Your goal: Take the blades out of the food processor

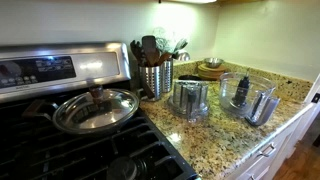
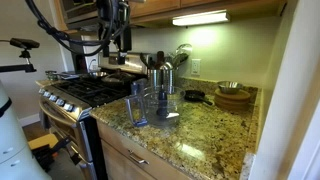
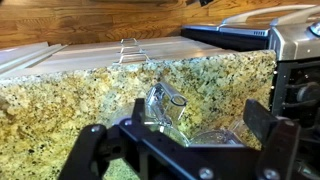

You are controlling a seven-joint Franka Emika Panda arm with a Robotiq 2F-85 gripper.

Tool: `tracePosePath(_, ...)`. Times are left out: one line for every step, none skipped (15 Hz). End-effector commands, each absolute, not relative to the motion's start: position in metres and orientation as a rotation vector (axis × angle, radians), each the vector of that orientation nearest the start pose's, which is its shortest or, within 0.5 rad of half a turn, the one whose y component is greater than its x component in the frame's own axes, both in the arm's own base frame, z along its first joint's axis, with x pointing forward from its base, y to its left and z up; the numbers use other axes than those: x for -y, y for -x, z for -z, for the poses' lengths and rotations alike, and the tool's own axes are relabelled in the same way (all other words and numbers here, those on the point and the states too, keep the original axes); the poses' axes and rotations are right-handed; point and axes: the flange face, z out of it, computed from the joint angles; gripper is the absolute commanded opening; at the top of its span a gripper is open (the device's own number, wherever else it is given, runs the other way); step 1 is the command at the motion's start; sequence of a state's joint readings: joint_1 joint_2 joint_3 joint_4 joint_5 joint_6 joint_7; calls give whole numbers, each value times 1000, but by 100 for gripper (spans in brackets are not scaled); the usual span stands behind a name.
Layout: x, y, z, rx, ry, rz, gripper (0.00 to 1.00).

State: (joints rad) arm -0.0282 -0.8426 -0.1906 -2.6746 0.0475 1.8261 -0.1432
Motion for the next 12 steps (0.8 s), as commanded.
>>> tracePosePath(63, -294, -475, -35, 2953, 17, 100)
tracePosePath(63, -294, -475, -35, 2953, 17, 100)
tracePosePath(63, -294, -475, -35, 2953, 17, 100)
tracePosePath(63, -294, -475, -35, 2953, 17, 100)
tracePosePath(63, -294, -475, -35, 2953, 17, 100)
tracePosePath(63, -294, -475, -35, 2953, 17, 100)
tracePosePath(62, -297, -475, -41, 2967, 15, 100)
tracePosePath(61, -302, -475, -56, 2982, 25, 100)
tracePosePath(61, -307, -475, -65, 2990, 31, 100)
tracePosePath(60, -315, -476, -80, 3005, 44, 100)
tracePosePath(59, -323, -475, -80, 3012, 57, 100)
tracePosePath(57, -336, -474, -92, 3028, 74, 100)
